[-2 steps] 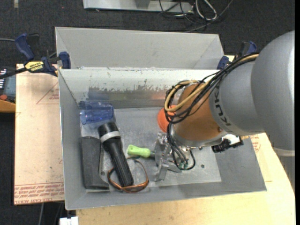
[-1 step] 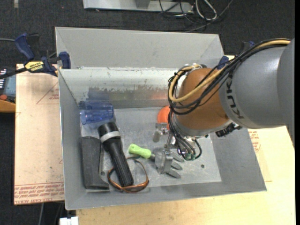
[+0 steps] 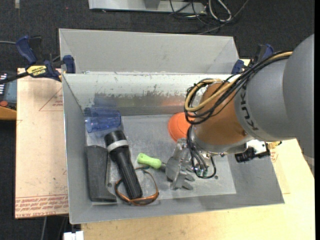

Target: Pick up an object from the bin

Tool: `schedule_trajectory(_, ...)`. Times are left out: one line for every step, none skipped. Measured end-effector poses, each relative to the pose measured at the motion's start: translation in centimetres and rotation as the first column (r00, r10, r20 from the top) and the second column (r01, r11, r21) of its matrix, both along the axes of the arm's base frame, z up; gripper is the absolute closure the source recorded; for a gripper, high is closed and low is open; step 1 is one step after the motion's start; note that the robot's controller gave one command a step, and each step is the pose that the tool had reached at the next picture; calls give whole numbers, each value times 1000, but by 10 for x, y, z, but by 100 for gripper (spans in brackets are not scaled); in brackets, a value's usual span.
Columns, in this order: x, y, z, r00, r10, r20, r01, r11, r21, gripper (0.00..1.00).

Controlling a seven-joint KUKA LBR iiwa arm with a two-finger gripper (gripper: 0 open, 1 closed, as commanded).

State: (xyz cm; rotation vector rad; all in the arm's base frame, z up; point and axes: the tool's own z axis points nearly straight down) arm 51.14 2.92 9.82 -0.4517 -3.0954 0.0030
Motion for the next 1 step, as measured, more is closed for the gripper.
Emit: schedule_trajectory(28,66,-28,1000,11,28,-11,1000,4,0)
